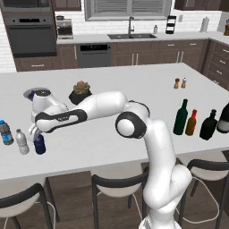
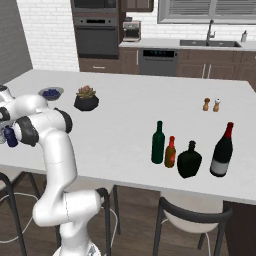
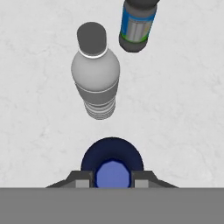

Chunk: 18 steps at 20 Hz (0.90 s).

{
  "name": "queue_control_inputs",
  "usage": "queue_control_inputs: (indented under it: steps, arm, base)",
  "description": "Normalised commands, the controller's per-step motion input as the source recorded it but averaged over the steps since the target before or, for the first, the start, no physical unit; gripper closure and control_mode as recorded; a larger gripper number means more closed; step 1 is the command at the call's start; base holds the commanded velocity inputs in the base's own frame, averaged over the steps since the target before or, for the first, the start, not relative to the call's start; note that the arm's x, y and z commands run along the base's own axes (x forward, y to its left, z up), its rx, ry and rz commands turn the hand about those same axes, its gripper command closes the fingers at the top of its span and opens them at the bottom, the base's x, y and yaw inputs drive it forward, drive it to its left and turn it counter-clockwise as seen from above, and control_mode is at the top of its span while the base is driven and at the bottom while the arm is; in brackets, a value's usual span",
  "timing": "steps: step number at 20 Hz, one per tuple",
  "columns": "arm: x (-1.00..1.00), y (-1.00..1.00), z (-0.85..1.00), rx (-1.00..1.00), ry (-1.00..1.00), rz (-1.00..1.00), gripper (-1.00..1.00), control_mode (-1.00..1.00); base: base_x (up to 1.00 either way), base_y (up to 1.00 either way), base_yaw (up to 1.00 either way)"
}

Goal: Move the plastic bottles in the middle to the plastics group, and the glass bottles in the middle to the glass group.

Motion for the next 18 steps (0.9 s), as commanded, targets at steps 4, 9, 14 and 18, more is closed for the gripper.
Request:
queue_control_inputs:
  steps: [4, 9, 14, 18]
  arm:
    - [0.0, 0.0, 0.0, 0.0, 0.0, 0.0, -1.0, -1.0]
    - [0.0, 0.0, 0.0, 0.0, 0.0, 0.0, -1.0, -1.0]
    - [-0.15, -0.03, 0.24, 0.0, -0.03, 0.0, -1.0, -1.0]
    - [-0.93, -0.59, 0.31, 0.03, -0.12, -0.08, -1.0, -1.0]
  base:
    - [0.0, 0.0, 0.0]
    - [0.0, 0.0, 0.0]
    - [0.0, 0.0, 0.0]
    - [0.0, 0.0, 0.0]
